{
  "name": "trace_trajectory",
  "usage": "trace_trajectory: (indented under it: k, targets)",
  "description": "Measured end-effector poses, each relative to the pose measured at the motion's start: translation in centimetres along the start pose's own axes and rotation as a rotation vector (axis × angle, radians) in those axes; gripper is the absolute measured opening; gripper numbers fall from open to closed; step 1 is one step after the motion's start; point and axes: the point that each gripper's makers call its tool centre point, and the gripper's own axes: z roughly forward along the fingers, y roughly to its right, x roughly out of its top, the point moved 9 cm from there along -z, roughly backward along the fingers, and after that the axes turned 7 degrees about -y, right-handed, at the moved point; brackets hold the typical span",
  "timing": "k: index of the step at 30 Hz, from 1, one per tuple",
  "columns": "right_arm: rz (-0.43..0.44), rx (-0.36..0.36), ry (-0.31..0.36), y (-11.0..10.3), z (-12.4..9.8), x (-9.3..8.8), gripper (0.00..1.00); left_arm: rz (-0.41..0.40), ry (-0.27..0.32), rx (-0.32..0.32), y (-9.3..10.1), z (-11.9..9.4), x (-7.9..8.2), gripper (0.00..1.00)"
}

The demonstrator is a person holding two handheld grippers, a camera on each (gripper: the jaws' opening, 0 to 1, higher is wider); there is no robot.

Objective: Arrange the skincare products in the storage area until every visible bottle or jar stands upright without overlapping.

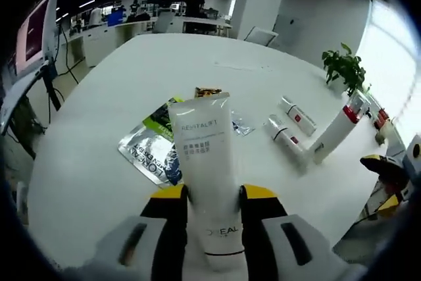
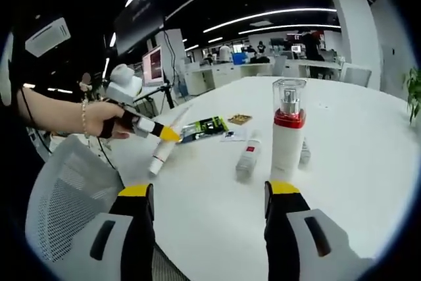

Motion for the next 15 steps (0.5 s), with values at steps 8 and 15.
trace_trajectory:
  k: [8,15]
  targets:
    - [0.111,0.023,0.105,-1.0,0.9,2.3,0.64,0.102,0.045,-0.044,2.8,-0.9,-0.1,0.25]
    - [0.166,0.113,0.148,-2.9,3.4,3.7,0.61,0.194,0.072,-0.105,5.6,-1.9,-0.4,0.25]
